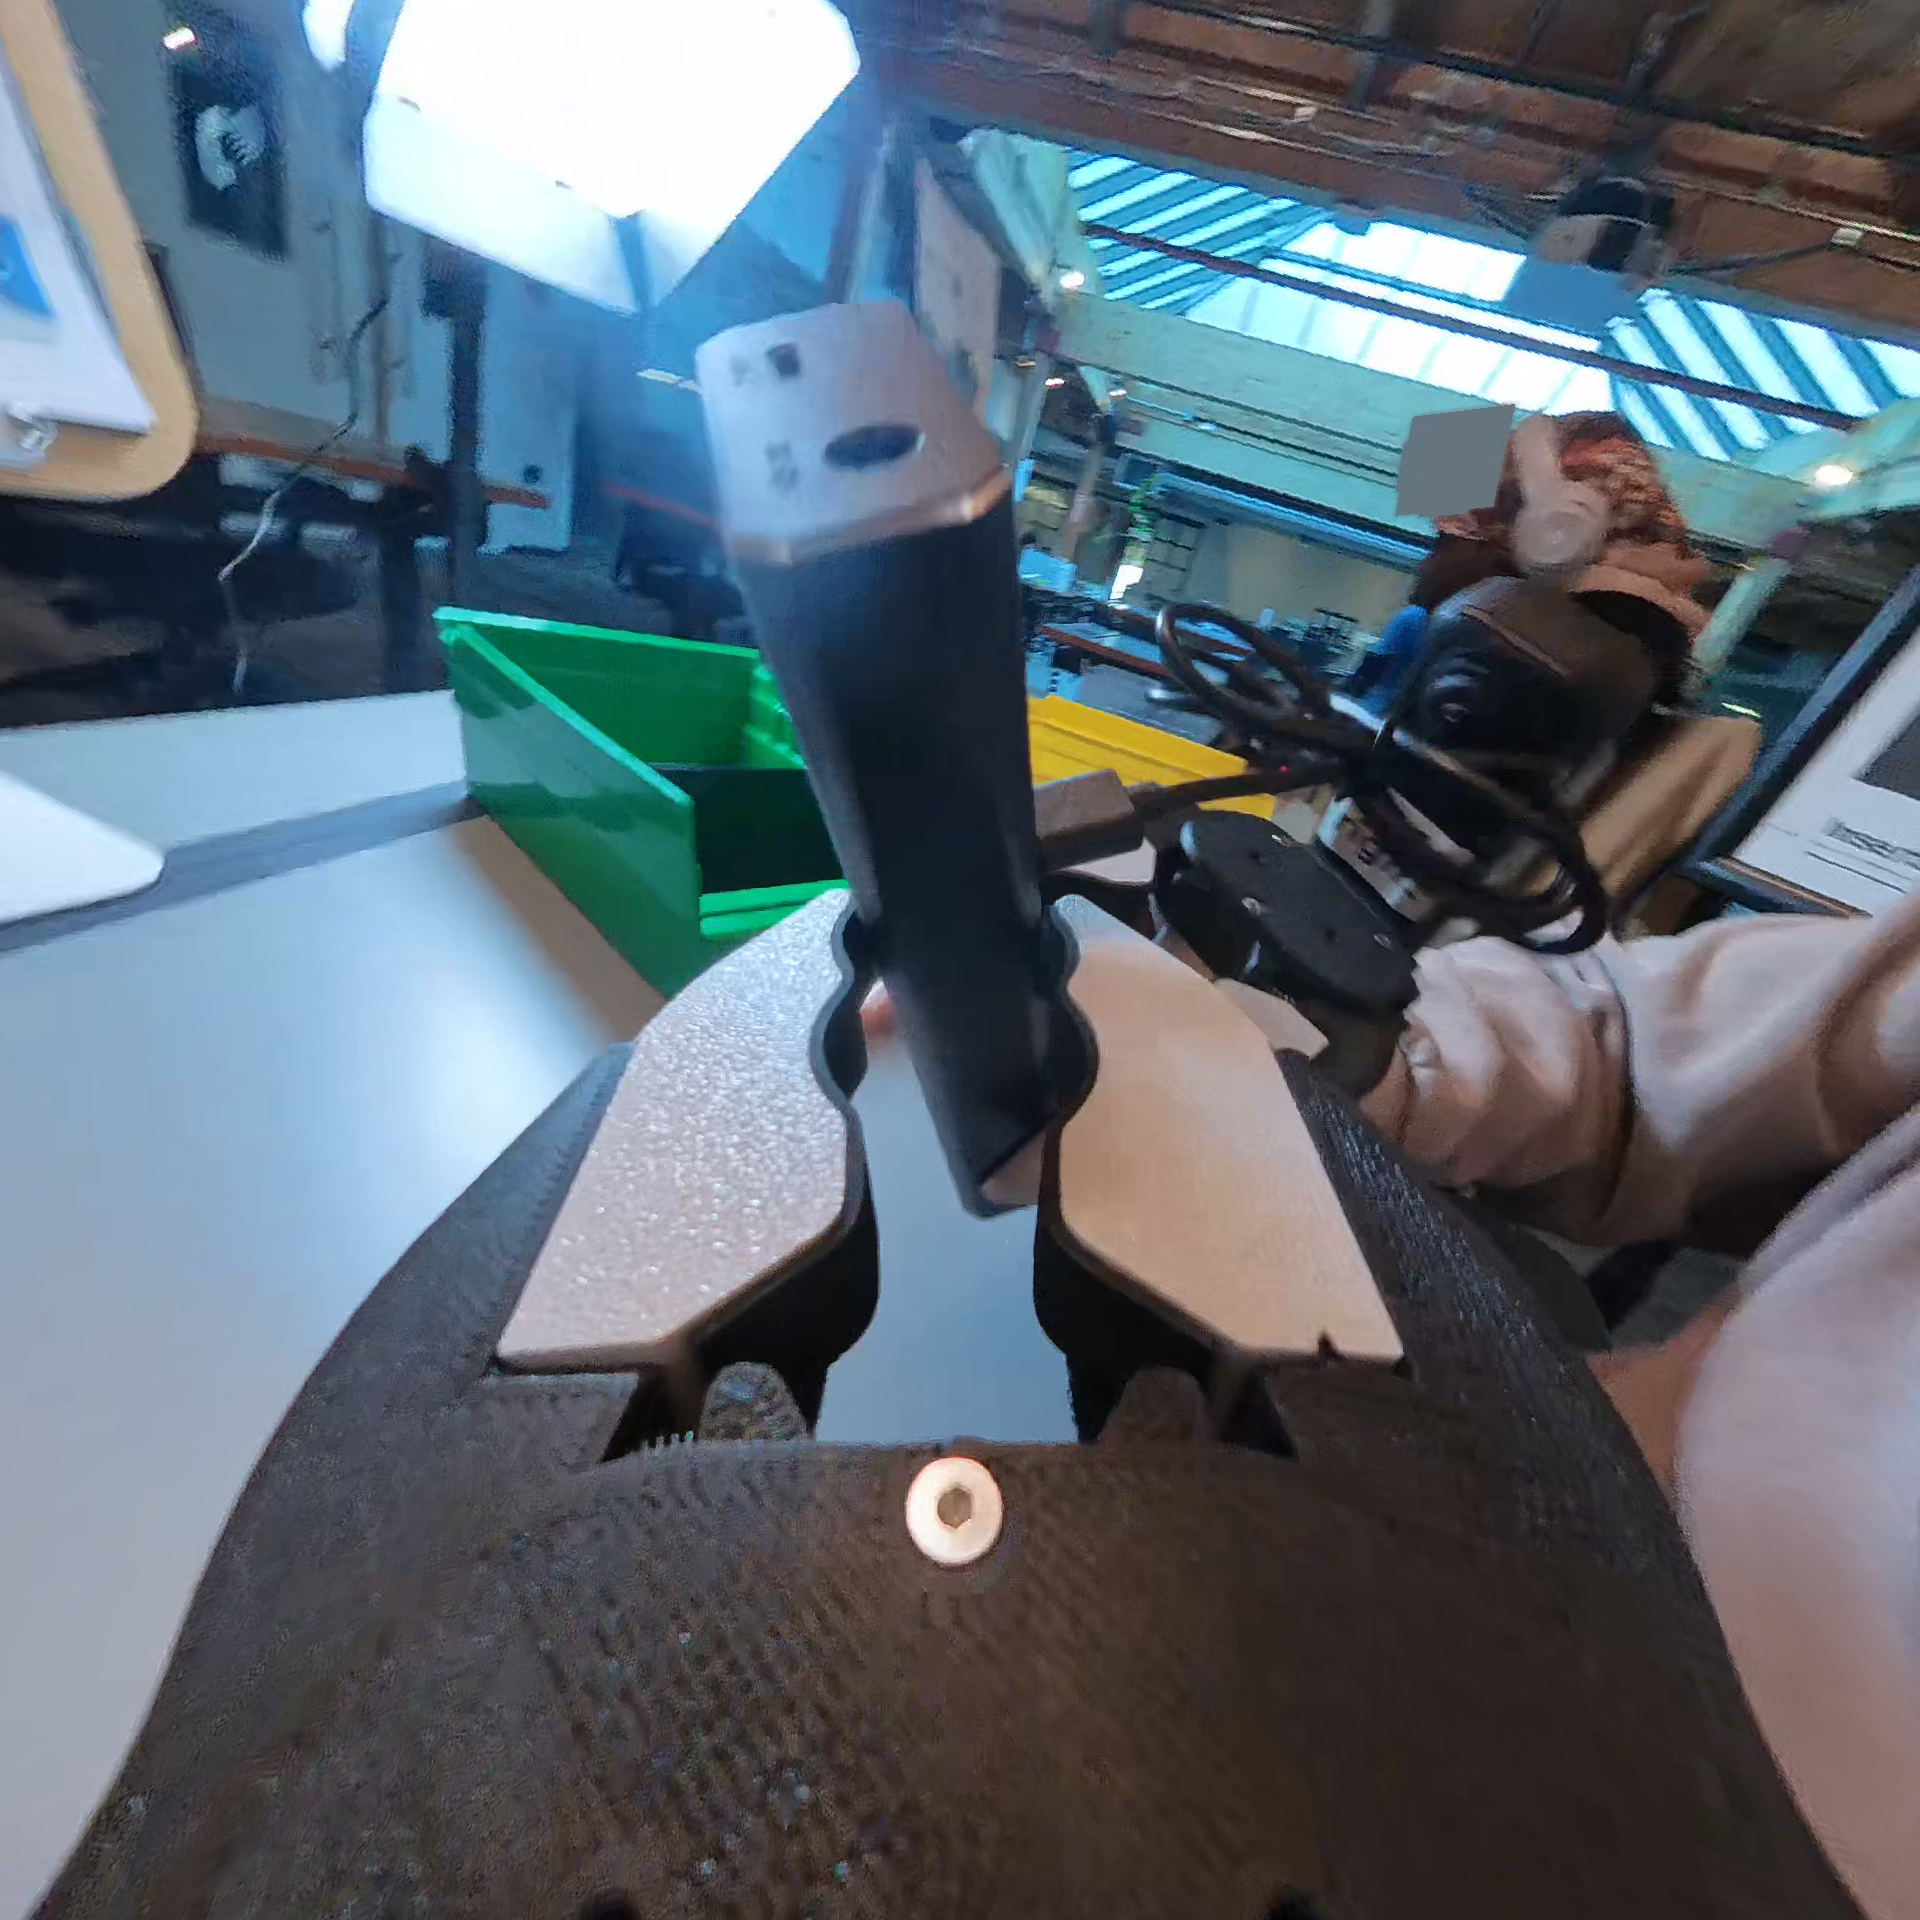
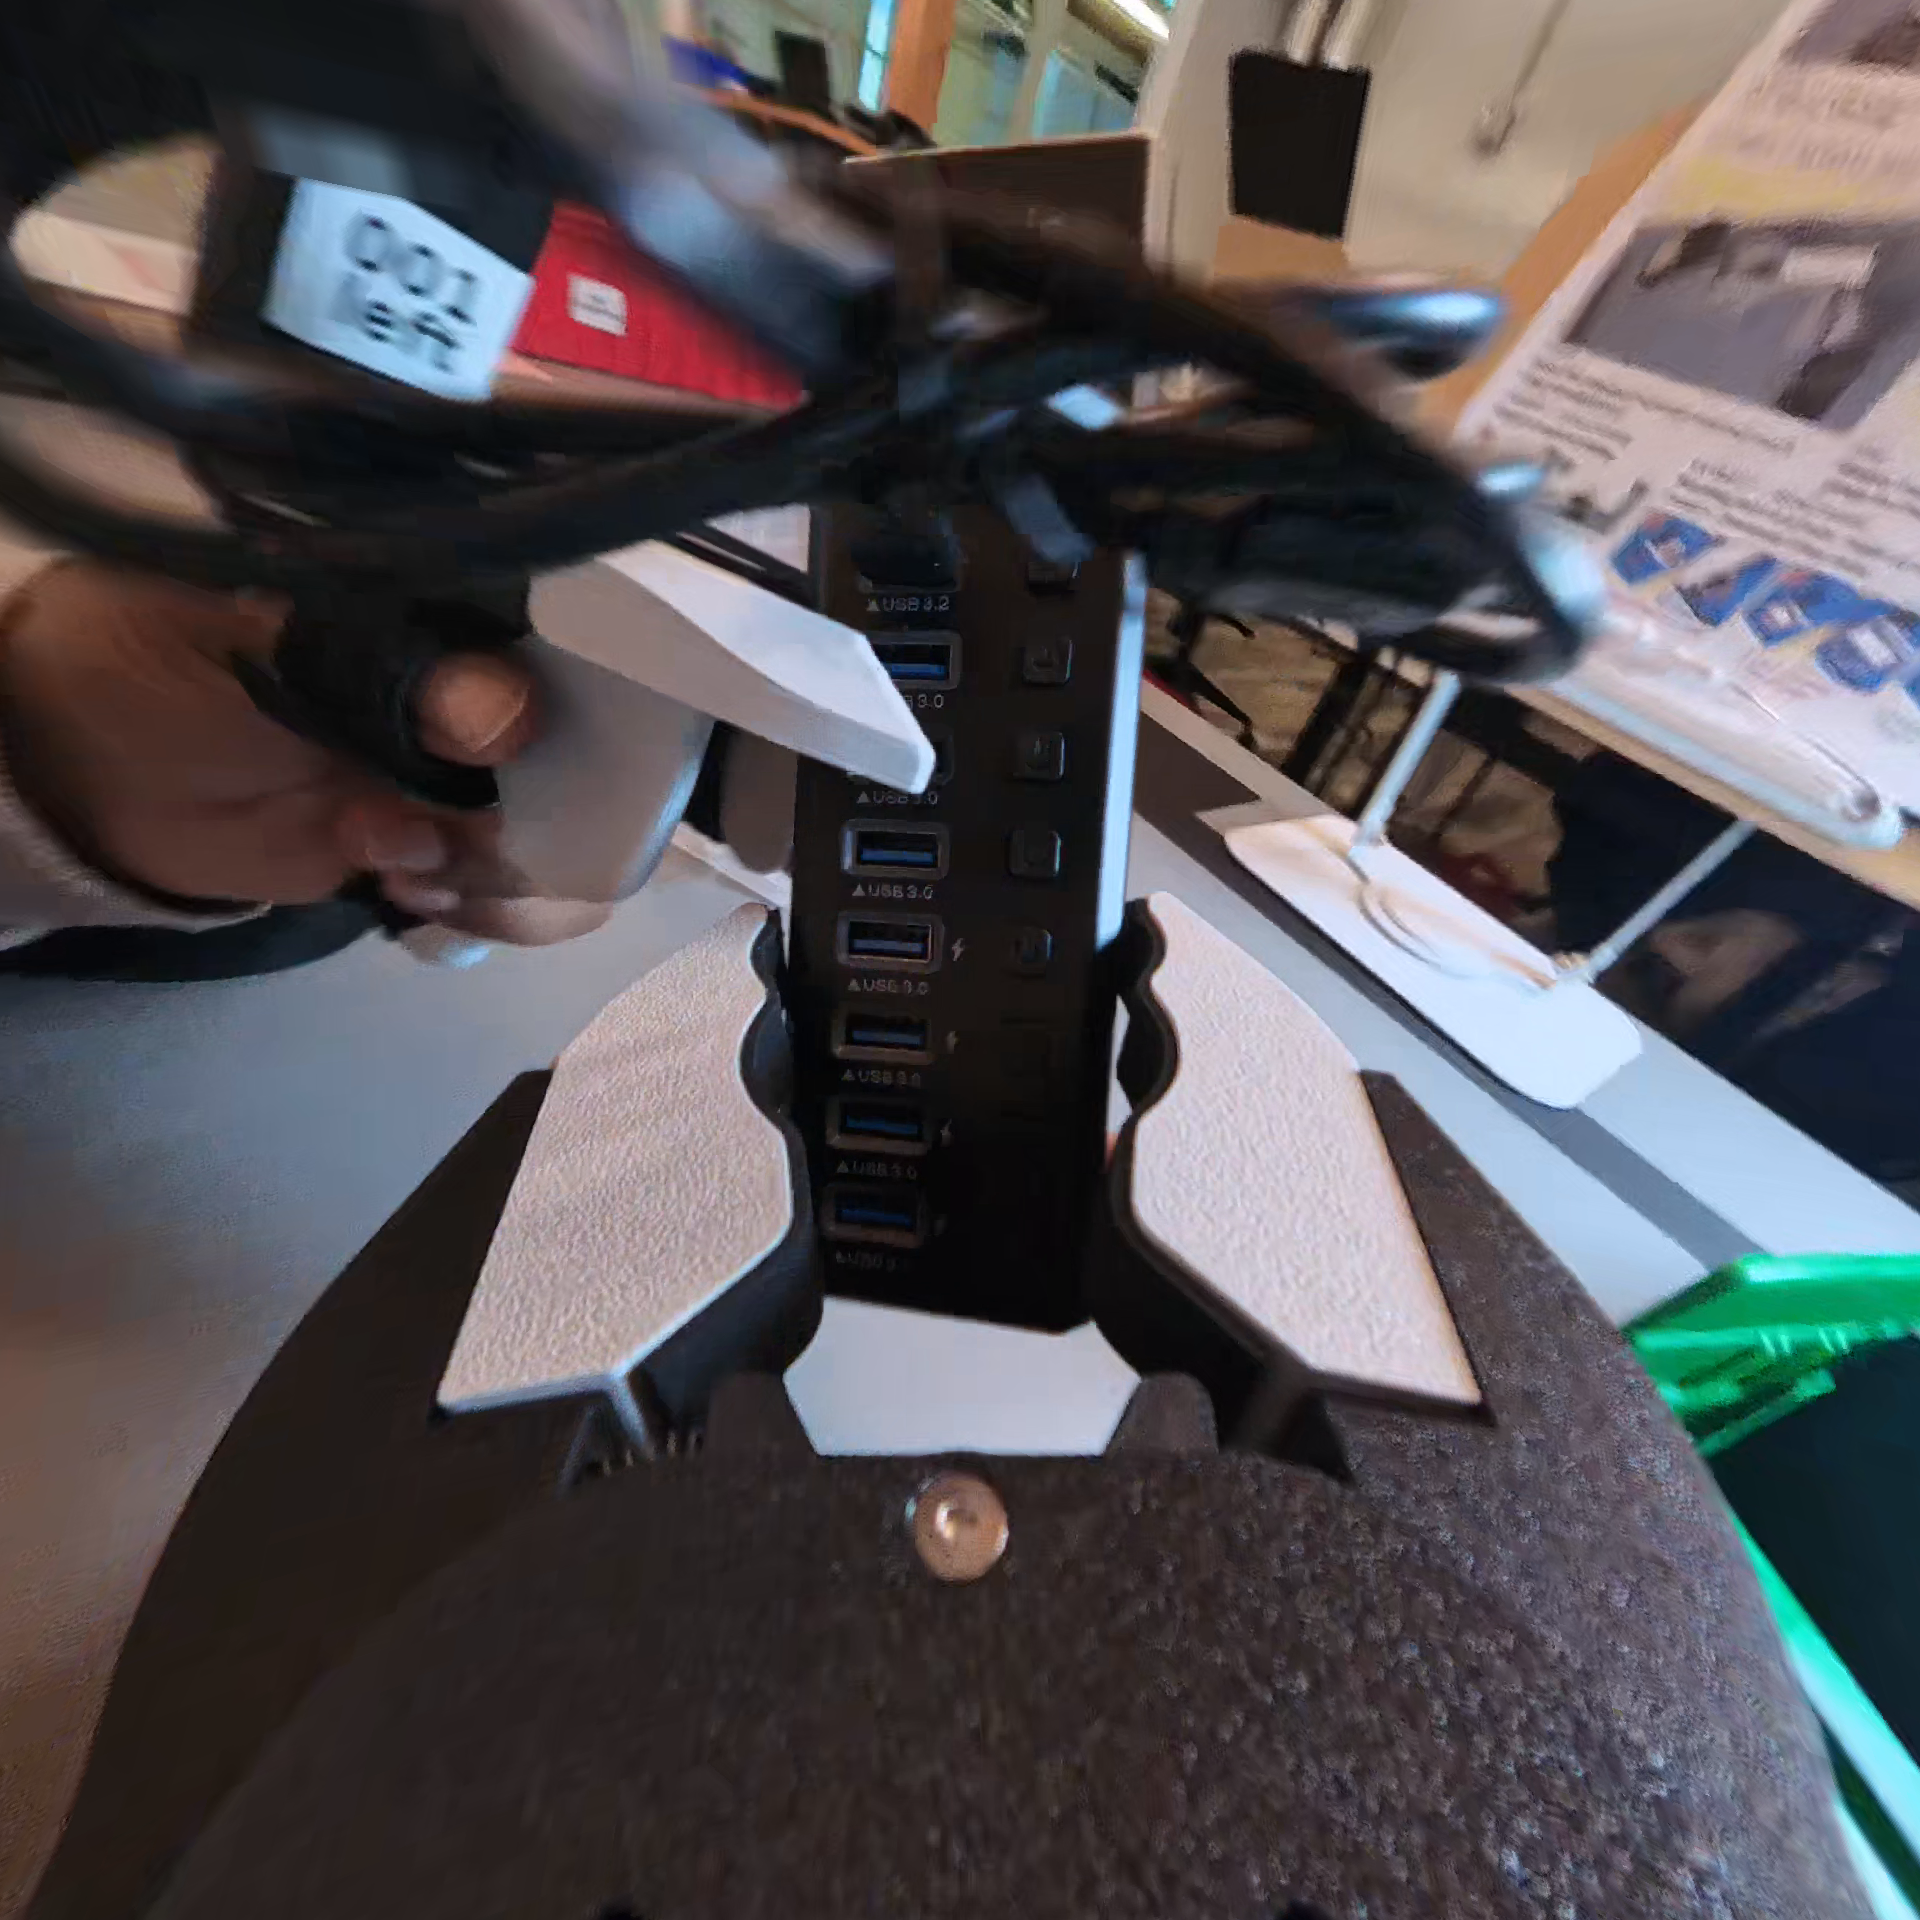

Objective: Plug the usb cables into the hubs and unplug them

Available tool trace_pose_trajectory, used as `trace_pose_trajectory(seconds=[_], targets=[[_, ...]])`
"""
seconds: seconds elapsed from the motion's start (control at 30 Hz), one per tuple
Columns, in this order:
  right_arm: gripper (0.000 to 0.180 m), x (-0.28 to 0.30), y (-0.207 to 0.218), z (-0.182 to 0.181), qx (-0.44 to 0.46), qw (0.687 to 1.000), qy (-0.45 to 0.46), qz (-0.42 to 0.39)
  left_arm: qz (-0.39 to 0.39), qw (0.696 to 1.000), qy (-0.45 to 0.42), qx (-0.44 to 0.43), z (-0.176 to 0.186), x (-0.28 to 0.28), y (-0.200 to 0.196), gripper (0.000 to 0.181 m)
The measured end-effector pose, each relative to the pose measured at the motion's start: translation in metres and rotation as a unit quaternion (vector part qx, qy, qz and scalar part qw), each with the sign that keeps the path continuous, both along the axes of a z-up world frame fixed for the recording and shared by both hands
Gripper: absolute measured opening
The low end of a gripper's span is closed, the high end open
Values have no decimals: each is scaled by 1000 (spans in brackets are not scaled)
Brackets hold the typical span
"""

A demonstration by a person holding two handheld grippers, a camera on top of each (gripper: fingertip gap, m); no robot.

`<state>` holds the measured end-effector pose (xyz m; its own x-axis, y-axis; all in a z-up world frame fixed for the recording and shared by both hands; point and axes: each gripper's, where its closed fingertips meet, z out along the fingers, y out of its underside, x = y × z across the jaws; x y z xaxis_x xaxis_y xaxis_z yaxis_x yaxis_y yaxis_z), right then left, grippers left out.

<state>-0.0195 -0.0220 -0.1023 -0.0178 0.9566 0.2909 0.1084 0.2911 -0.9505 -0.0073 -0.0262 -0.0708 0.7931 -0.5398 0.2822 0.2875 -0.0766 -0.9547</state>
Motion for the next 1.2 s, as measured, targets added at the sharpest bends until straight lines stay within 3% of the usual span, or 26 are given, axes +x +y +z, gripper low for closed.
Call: trace_pose_trajectory(seconds=[0.17, 0.33, 0.43, 0.47, 0.67, 0.73, 0.83, 0.93, 1.03, 1.1, 1.2], targets=[[55, 21, -34, 25, -76, 975, -16, 210, -140, 986, -4, 92, 36, 7, -39, 29], [61, 33, -61, 10, -135, 937, -73, 314, -209, 973, 3, 98, 33, 37, -50, 28], [43, 28, -68, 2, -103, 947, -70, 296, -207, 975, 33, 77, 23, 47, -44, 29], [29, 28, -65, -1, -99, 949, -72, 291, -185, 979, 41, 70, 20, 43, -39, 28], [28, 19, -48, -14, -219, 937, -87, 259, -80, 992, 93, 36, 7, 20, -17, 31], [28, 17, -35, -10, -251, 935, -73, 239, -31, 989, 137, 48, 9, 6, -15, 42], [29, 12, -8, 2, -288, 939, -35, 187, 33, 965, 256, 46, -1, -3, -10, 60], [29, 10, 8, 14, -331, 933, -3, 141, 91, 921, 380, 17, -27, -3, 5, 73], [29, 9, -1, 15, -336, 934, -9, 122, 144, 881, 450, 30, -36, -6, 17, 63], [29, 11, -8, 17, -315, 942, -8, 114, 127, 888, 439, 40, -33, -3, 15, 62], [35, 20, -20, 29, -259, 950, -6, 177, 24, 952, 302, 32, -20, 13, -1, 62]])
